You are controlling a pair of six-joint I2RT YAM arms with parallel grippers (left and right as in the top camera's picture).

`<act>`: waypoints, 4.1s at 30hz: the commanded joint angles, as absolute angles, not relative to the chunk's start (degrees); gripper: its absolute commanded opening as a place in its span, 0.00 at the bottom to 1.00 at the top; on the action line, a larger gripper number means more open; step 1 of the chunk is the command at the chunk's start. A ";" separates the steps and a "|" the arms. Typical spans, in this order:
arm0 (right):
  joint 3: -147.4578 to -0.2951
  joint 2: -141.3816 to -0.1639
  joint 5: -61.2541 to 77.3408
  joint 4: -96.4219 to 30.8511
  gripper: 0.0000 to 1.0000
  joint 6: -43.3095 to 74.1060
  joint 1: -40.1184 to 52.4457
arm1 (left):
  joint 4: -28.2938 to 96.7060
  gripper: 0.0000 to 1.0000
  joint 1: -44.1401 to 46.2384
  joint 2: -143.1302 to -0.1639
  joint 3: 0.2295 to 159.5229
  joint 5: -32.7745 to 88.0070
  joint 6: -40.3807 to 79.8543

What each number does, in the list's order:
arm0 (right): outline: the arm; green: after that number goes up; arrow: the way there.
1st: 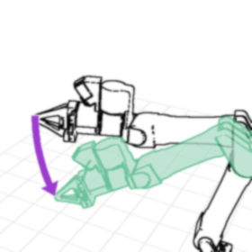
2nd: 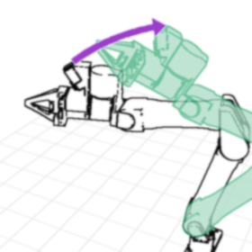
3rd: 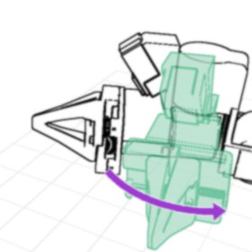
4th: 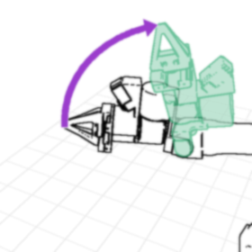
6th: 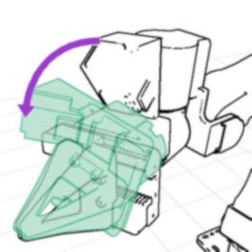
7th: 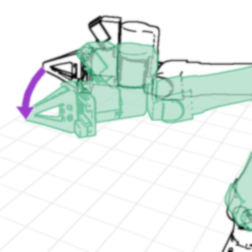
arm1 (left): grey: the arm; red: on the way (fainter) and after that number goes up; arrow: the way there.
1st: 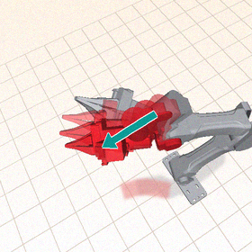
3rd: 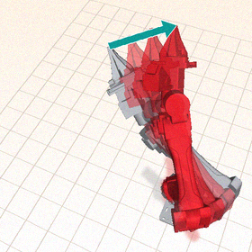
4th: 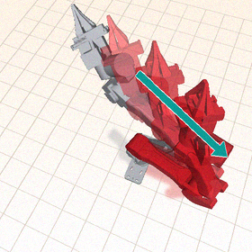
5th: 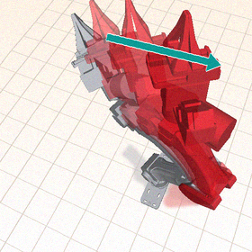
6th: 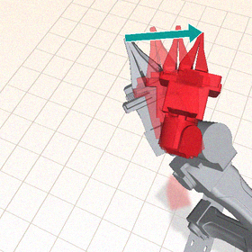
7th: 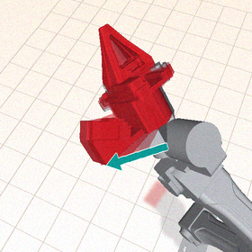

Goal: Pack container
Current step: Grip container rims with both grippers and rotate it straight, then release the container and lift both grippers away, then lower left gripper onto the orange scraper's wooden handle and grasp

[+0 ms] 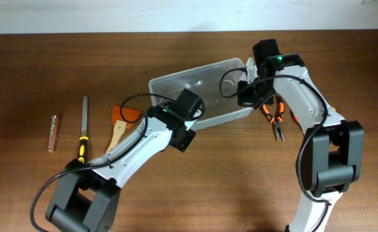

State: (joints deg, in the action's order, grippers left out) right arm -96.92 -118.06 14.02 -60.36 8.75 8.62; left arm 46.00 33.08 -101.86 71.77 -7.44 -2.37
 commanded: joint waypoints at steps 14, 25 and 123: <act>-96.55 -117.91 17.52 -65.84 0.04 5.76 8.64 | 40.60 0.04 21.54 -101.30 71.29 -8.86 -2.20; -107.48 -109.40 14.87 -63.20 0.04 5.61 4.91 | 48.73 0.10 19.59 -94.41 77.60 -10.59 -2.13; -108.42 -79.48 14.33 -70.32 0.99 10.55 -6.50 | 49.56 0.65 0.47 -118.30 80.29 -2.09 -18.98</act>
State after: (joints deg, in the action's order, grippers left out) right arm -108.47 -79.46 14.87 -70.30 10.68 -6.24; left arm 49.84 0.78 -117.45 80.73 -2.96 -18.31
